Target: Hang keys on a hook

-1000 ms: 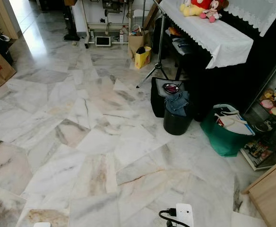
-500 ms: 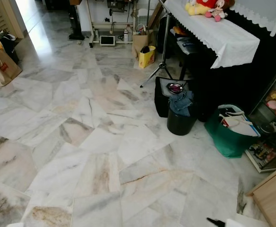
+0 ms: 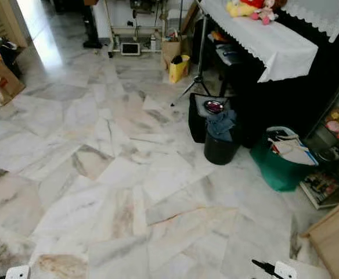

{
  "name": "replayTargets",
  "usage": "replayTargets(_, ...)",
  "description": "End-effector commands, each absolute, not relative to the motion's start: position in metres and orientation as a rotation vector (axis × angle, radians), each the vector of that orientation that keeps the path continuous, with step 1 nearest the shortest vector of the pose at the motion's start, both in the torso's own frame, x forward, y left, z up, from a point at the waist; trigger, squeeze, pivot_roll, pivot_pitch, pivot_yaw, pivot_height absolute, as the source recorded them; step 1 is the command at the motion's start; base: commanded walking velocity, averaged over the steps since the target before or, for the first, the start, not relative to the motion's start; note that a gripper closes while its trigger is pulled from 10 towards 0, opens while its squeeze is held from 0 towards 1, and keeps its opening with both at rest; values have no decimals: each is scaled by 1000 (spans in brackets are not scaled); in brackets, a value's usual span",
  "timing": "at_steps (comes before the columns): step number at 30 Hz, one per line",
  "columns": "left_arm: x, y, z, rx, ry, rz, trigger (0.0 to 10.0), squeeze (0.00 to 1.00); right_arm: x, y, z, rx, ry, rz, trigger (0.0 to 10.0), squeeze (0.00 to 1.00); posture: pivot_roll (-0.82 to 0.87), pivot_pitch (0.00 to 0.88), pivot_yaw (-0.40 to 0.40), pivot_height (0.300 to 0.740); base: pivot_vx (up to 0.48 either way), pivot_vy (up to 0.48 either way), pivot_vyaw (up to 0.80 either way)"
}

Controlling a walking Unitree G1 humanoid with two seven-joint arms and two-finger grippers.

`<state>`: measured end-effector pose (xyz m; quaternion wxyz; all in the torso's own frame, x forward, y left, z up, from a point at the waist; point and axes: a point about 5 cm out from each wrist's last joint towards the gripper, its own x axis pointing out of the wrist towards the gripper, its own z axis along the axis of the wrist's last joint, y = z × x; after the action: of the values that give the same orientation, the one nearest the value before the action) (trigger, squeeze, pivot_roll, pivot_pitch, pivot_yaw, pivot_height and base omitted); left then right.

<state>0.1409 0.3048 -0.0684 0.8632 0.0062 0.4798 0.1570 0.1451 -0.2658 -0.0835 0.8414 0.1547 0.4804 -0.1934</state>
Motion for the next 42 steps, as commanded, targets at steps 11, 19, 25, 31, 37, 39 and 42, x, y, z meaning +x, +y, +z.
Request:
replayTargets(11,170,283,-66,-28,985,295,10000,0,155,-248,-85,337,1020,-364,10000,0,1,0,-54,740,0,0,-763)
replayTargets(19,175,277,-66,1,990,274,10000,0,164,-228,-87,336,1025,-312,10000,0,80,0,-69,740,0,0,-763)
replayTargets(25,167,289,-66,41,999,290,10000,0,158,-205,-94,314,1060,-244,10000,0,126,0,-48,740,0,0,-765)
replayTargets(31,164,290,-67,74,1019,281,10000,0,163,-195,-93,326,1045,-232,10000,0,124,0,-25,740,0,0,-764)
replayTargets(37,155,301,-65,108,1042,268,10000,0,160,-193,-95,335,1054,-249,10000,0,100,0,11,740,0,0,-765)
replayTargets(39,159,301,-64,112,1033,266,10000,0,161,-192,-95,336,1054,-249,10000,0,99,0,10,740,0,0,-763)
replayTargets(42,172,298,-59,92,988,271,10000,0,161,-192,-95,328,1054,-241,10000,0,90,0,6,740,0,0,-763)
